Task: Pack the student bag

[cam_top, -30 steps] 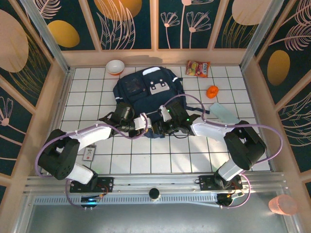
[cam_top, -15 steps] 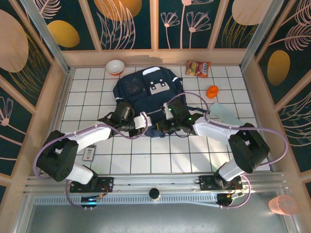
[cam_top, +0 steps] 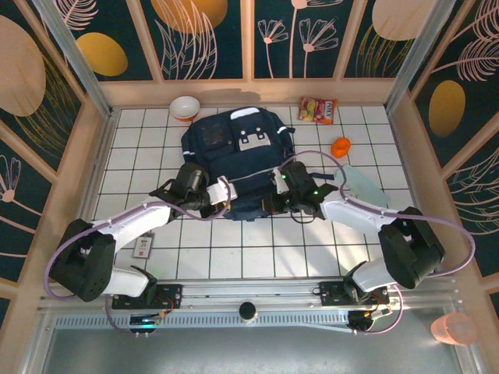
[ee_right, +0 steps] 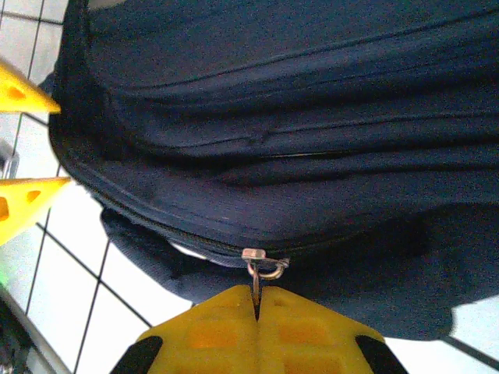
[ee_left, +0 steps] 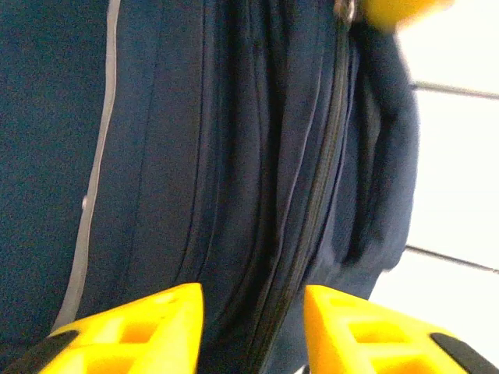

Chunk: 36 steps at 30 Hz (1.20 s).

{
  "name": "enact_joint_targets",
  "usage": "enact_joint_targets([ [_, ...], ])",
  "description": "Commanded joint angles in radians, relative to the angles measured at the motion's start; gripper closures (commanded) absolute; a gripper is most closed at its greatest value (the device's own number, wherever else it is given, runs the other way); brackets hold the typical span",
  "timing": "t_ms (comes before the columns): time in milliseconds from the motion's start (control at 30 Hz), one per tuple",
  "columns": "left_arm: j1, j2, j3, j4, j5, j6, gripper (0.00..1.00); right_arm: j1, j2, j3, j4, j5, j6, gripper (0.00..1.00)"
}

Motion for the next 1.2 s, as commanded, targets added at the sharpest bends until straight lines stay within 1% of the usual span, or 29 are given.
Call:
enact_joint_targets([
  [0,-0.07,-0.007,0.062,-0.017,0.09,-0.03,0.52,0.042,0.026,0.046,0.021,-0.03,0.006,1.0],
  [33,-0.094,0.006,0.07,-0.011,0.079,-0.022,0.48,0.048,0.033,0.05,0.024,-0.032,0.006,1.0],
  [67,-0.105,0.023,0.08,0.001,0.079,-0.028,0.47,0.052,0.037,0.052,0.026,-0.034,0.008,1.0],
  [167,-0.12,0.101,0.116,0.035,0.083,-0.063,0.46,0.059,0.043,0.06,0.028,-0.032,0.01,1.0],
  [267,-0.125,0.177,0.144,0.032,0.053,-0.054,0.48,0.06,0.03,0.059,0.028,-0.028,0.012,1.0],
  [367,-0.124,0.228,0.146,0.008,-0.013,-0.024,0.53,0.053,0.007,0.053,0.02,-0.023,0.011,1.0],
  [400,-0.124,0.236,0.142,-0.001,-0.033,-0.014,0.56,0.046,-0.002,0.047,0.02,-0.021,0.012,1.0],
  [433,-0.125,0.238,0.13,0.005,-0.057,-0.011,0.61,0.035,-0.012,0.039,0.02,-0.024,0.012,1.0],
  [467,-0.125,0.234,0.119,0.012,-0.069,-0.009,0.68,0.022,-0.02,0.029,0.019,-0.028,0.015,1.0],
  [533,-0.123,0.204,0.099,0.017,-0.089,-0.015,0.89,-0.017,-0.039,0.006,0.01,-0.032,0.01,1.0],
  [567,-0.121,0.185,0.09,0.017,-0.107,-0.022,0.95,-0.037,-0.047,-0.004,0.005,-0.031,0.005,1.0],
  [600,-0.115,0.159,0.077,0.007,-0.12,-0.021,0.99,-0.067,-0.056,-0.018,-0.001,-0.028,-0.002,1.0],
  [733,-0.05,0.04,0.011,-0.053,-0.134,0.004,1.0,-0.18,-0.065,-0.07,-0.011,-0.02,-0.034,1.0],
  [767,-0.038,0.003,-0.014,-0.054,-0.152,0.01,1.0,-0.192,-0.057,-0.071,-0.01,-0.027,-0.043,1.0],
  [867,-0.019,-0.089,-0.065,-0.071,-0.208,0.032,1.0,-0.182,-0.043,-0.06,0.006,-0.056,-0.041,1.0],
  [933,-0.016,-0.128,-0.08,-0.096,-0.234,0.048,0.96,-0.151,-0.042,-0.056,0.037,-0.076,-0.029,1.0],
  [967,-0.015,-0.139,-0.082,-0.105,-0.238,0.05,0.92,-0.136,-0.042,-0.054,0.051,-0.081,-0.024,1.0],
  [1000,-0.015,-0.148,-0.08,-0.11,-0.231,0.047,0.84,-0.107,-0.04,-0.049,0.068,-0.087,-0.019,1.0],
  [1067,-0.015,-0.148,-0.05,-0.134,-0.176,0.038,0.63,-0.065,-0.029,-0.034,0.083,-0.094,-0.014,1.0],
  [1167,-0.025,-0.115,0.029,-0.142,-0.033,-0.02,0.4,-0.01,0.0,0.0,0.087,-0.092,-0.014,1.0],
])
